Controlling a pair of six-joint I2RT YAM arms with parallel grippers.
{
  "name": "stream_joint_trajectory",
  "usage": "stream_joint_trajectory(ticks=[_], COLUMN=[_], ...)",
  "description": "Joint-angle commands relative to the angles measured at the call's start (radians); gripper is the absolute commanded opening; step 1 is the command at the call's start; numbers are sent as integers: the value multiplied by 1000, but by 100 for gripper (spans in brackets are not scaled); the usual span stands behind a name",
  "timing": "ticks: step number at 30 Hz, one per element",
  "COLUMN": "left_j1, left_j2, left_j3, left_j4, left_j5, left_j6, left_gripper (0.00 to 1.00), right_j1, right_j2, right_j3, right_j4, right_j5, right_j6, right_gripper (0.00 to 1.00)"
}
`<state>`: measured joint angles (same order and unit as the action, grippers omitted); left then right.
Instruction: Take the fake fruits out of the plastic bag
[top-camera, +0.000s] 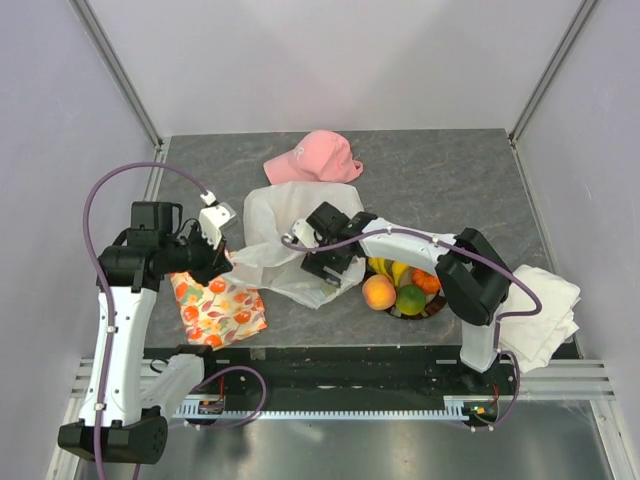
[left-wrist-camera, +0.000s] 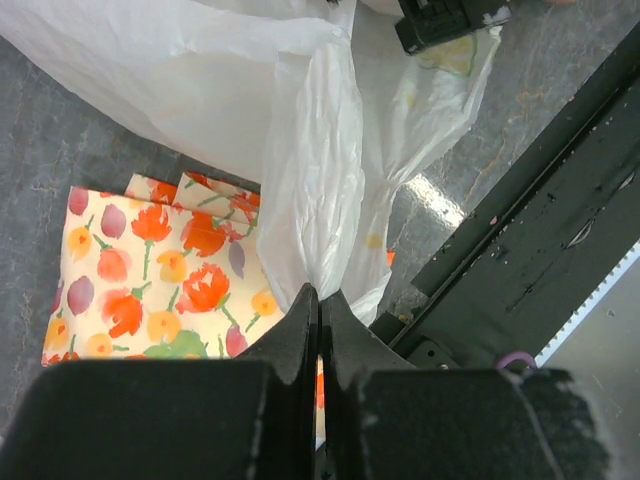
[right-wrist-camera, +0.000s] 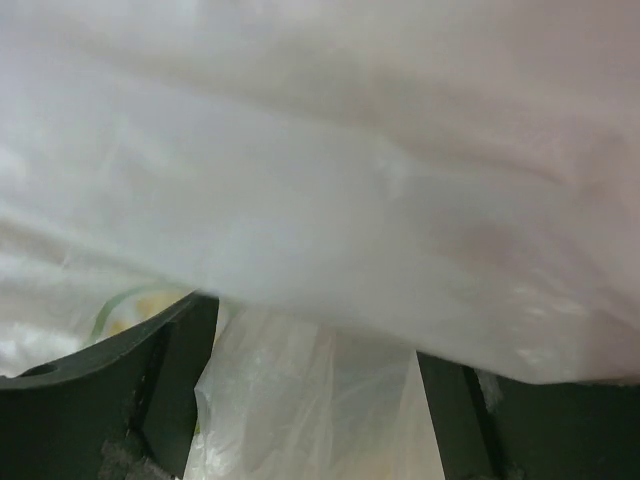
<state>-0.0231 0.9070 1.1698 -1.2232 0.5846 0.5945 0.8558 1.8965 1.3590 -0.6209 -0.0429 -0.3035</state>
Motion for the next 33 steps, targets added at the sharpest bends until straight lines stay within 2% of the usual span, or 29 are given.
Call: stream_joint_trajectory(ticks=[1, 5, 11, 14, 15, 18, 19, 22, 24, 29, 33], left_j1=[-1, -1, -1, -1, -1, -1, -1, -1, -3, -1, -1], left_j2=[12, 24, 39, 27, 24, 23, 24, 29, 30, 36, 36], left_j3=[86, 160, 151, 113, 102, 76, 73, 74, 76, 76, 80], left_j4=[112, 177, 237, 266, 272, 290, 295, 306, 307, 307, 307], left_j5=[58, 67, 113, 130, 138, 146, 147, 152, 158, 167, 161], left_j6=[-114, -165, -231, -268, -283, -306, -309, -321, -329, -337, -334], left_gripper=[2, 1, 2, 2, 1, 2, 1, 2, 2, 2, 1], right_j1=[-21, -47, -90, -90, -92, -89, -90, -87, -71, -63, -63], right_j2=[-53, 7, 36, 0, -19, -71, -88, -122, -100, 13, 53], right_j3=[109, 233, 318, 327, 331, 348, 329, 301, 301, 347, 370], right_j4=[133, 136, 116, 37, -14, -68, -65, -33, -19, -31, -37], right_j5=[98, 152, 167, 19, -82, -211, -315, -452, -436, -299, -301], right_j6=[-11, -6, 7, -8, -9, 12, 15, 49, 75, 93, 87], right_gripper=[84, 84, 86, 87, 88, 88, 88, 79, 72, 67, 63])
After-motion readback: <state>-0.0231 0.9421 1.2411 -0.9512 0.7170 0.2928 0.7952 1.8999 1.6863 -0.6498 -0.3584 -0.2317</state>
